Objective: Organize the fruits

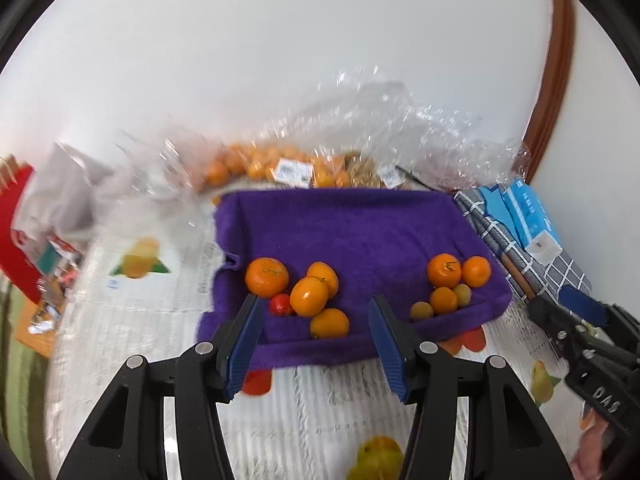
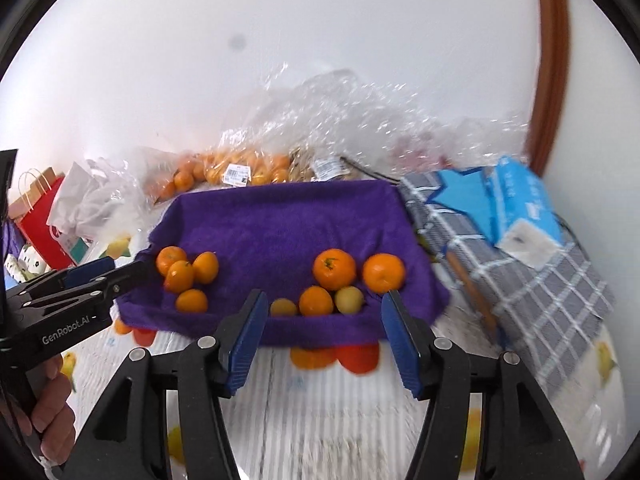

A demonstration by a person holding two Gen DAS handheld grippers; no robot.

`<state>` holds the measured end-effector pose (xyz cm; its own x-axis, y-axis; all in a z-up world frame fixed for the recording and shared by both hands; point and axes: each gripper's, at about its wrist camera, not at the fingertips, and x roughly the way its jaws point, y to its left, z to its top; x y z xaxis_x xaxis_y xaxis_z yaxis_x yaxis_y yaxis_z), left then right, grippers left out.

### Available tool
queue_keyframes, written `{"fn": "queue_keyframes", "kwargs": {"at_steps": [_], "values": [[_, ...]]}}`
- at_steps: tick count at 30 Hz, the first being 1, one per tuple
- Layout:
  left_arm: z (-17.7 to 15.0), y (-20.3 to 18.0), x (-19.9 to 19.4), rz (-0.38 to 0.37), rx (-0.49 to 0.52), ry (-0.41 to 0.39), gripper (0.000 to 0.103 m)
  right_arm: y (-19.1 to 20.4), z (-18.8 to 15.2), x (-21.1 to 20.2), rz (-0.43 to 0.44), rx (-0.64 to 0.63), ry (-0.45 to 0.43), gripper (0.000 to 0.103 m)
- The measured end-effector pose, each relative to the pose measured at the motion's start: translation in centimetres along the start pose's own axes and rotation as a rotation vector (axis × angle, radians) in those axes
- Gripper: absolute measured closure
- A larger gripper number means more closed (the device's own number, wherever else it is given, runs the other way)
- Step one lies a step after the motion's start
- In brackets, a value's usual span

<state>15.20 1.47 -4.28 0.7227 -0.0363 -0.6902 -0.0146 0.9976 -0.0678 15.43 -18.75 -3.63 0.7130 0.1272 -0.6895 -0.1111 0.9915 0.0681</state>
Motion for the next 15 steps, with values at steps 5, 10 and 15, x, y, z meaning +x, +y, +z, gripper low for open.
{"fn": "queue_keyframes", "kwargs": {"at_steps": [5,10,15], "values": [[-1.5,-1.2,-4.8,0.018,0.016,-0.050,0.035,-0.8,-1.7,-5.2,-0.067,0.029,-0.038,0.033],[-3.3,-1.8,-9.0,-0.006,0.001,-0.088,0.023,-1.7,-3.8,-9.9,-0.054,0.035,-0.095,0.013],[-4.8,-3.2,-11.5,-0.006,0.019,-0.115,0.019,-1.9,-5.4,-12.6,-0.089,0.021,-0.111,0.010]]}}
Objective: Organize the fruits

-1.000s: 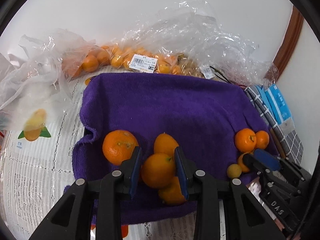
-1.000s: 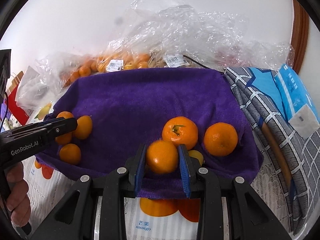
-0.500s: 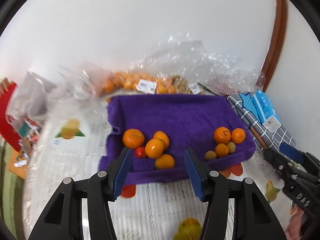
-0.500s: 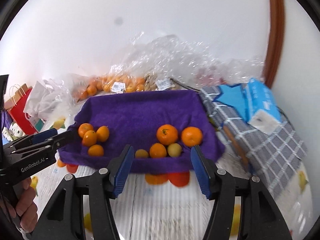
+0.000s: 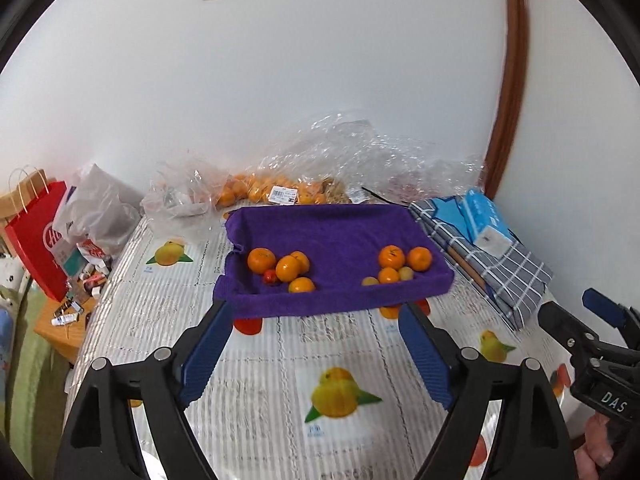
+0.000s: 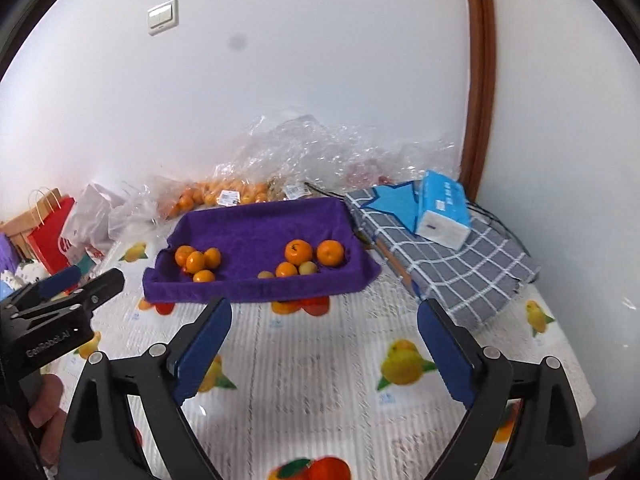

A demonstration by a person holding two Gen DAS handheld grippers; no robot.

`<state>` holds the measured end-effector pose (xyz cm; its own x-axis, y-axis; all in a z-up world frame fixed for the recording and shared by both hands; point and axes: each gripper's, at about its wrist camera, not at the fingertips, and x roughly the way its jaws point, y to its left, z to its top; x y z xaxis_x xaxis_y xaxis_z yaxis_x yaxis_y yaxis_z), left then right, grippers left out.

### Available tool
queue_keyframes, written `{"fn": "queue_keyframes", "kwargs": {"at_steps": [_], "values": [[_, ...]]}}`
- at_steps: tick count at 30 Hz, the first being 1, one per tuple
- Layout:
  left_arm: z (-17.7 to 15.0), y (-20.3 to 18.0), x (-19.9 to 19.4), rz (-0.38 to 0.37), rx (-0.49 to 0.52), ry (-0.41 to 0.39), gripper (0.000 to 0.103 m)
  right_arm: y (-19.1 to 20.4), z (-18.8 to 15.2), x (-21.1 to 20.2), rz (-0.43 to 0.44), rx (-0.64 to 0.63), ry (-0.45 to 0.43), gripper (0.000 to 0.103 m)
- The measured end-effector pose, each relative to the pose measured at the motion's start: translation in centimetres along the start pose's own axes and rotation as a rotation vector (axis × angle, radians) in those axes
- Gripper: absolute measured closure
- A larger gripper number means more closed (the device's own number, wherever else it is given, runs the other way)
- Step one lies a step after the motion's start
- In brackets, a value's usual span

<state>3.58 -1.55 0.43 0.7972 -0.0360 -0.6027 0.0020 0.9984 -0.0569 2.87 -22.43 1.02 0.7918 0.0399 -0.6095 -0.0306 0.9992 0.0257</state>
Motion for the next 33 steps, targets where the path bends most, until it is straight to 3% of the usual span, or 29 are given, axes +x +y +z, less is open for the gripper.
{"fn": "queue_keyframes", "kwargs": {"at_steps": [8,33], "values": [[-0.9,-0.3,-2.7,0.005,-0.019,-0.042,0.017,0.7,-1.1,-2.8,-0.001,-0.017,-0.030,0.010],[-1.4,-0.3,-2.5,0.042,-0.019,-0.026,0.017,0.2,-1.6,-3.5,0.009,0.008,-0.028,0.010]]}}
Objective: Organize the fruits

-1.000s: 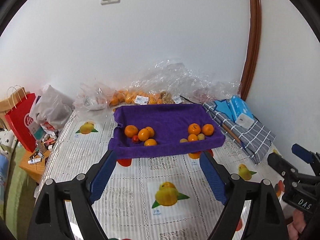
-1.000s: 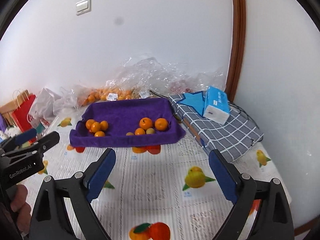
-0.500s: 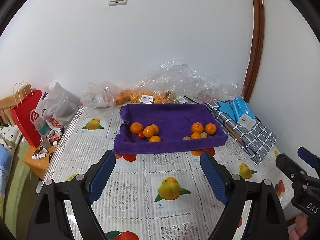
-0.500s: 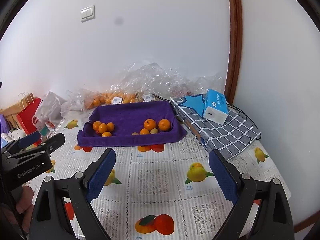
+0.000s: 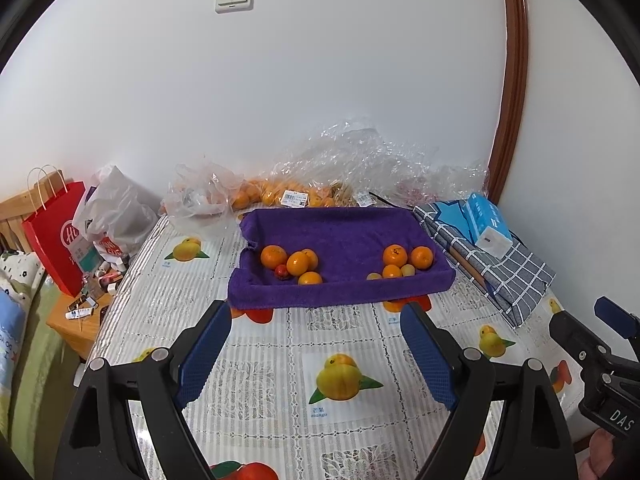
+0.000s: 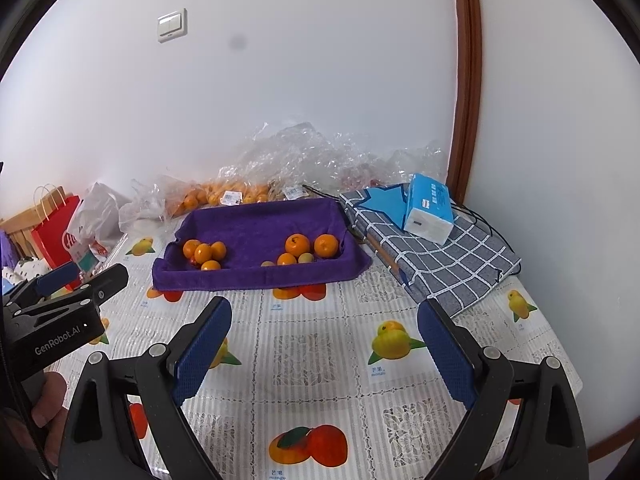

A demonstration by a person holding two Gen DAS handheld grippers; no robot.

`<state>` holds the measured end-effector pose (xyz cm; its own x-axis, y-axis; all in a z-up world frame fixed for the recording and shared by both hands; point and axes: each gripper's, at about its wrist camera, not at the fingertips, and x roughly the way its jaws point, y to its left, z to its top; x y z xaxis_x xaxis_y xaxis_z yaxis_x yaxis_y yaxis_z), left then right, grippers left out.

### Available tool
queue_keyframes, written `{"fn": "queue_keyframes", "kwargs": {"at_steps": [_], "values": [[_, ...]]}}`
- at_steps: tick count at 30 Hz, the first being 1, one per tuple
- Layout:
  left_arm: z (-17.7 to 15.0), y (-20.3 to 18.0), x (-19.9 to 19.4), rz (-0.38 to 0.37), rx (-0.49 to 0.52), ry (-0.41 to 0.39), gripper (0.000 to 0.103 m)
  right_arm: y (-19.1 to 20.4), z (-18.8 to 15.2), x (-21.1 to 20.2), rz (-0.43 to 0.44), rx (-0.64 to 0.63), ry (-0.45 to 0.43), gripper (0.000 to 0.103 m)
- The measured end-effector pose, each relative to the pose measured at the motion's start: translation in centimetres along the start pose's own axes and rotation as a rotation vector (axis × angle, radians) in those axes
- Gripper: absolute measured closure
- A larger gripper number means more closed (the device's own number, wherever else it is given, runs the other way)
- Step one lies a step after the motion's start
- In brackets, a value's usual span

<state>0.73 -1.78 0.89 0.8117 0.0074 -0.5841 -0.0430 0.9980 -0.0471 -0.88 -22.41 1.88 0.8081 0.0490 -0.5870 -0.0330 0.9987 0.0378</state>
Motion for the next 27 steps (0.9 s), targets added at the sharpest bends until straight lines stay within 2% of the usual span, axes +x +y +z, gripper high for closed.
{"fn": "queue_keyframes", "kwargs": {"at_steps": [27], "values": [[0.13,-0.41,-0.90,-0.006,0.004,-0.016,0.017,-0.36,-0.11,-0.64,0.006,0.012,-0.007,0.010]]}}
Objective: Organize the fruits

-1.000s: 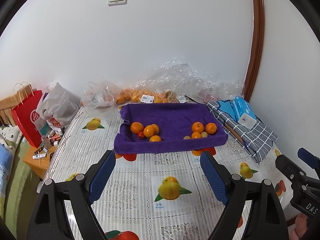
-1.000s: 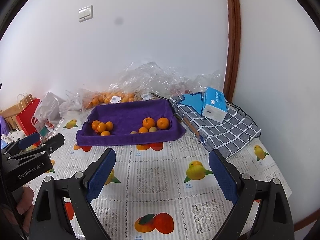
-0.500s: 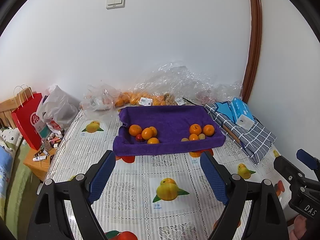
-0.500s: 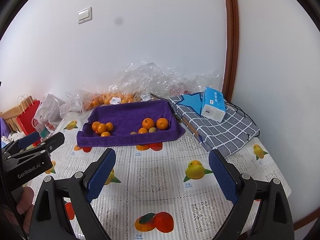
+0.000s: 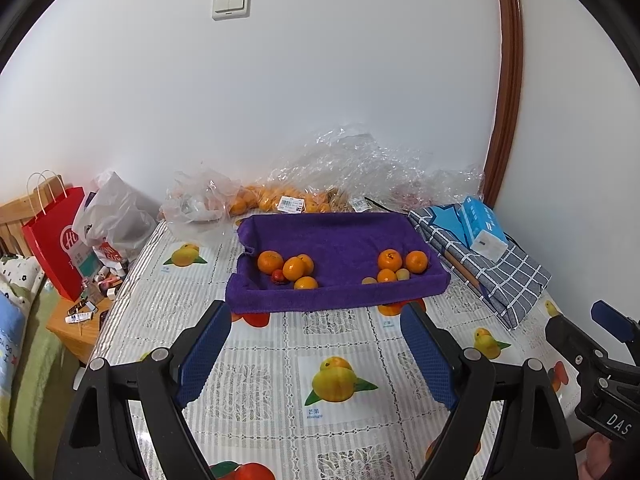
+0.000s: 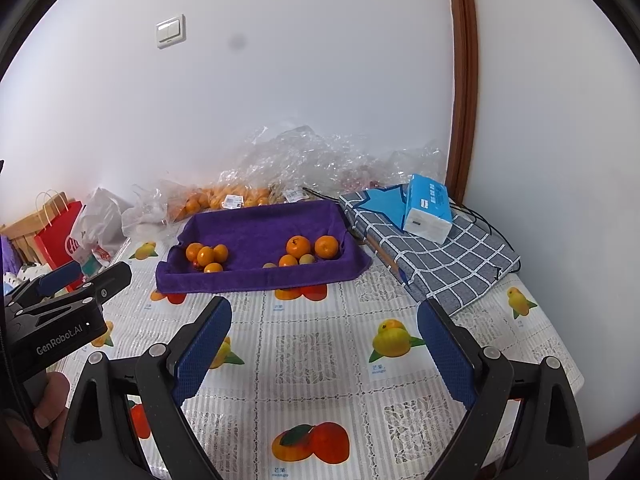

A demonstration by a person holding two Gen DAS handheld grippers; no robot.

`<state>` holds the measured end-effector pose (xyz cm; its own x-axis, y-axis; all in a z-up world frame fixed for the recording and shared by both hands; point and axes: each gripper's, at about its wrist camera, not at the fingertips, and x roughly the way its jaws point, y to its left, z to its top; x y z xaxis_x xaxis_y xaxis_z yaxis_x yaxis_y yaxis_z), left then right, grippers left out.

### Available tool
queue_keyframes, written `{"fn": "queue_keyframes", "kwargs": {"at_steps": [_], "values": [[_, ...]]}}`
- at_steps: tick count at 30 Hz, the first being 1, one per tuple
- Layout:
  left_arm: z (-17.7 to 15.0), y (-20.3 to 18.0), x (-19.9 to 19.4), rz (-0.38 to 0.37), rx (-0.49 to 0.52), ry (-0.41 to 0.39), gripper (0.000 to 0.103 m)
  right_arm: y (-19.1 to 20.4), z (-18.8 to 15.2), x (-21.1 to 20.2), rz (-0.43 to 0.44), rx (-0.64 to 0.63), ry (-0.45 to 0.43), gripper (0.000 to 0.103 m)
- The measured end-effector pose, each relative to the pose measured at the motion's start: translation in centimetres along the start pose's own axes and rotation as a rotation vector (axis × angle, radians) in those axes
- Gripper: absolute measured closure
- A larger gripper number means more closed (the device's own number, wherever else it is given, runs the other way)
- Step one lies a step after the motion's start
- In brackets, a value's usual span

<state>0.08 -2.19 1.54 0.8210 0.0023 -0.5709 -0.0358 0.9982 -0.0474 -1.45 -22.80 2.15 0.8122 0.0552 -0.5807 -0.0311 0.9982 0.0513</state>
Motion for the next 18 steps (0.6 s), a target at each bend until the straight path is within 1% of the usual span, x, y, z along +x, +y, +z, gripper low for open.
{"fn": "queue_keyframes", "kwargs": {"at_steps": [18], "values": [[0.02,0.19,-0.02,-0.003,-0.004,0.000,0.017,0.22,-0.11,-0.06,0.001,0.001,0.000,0.010]]}}
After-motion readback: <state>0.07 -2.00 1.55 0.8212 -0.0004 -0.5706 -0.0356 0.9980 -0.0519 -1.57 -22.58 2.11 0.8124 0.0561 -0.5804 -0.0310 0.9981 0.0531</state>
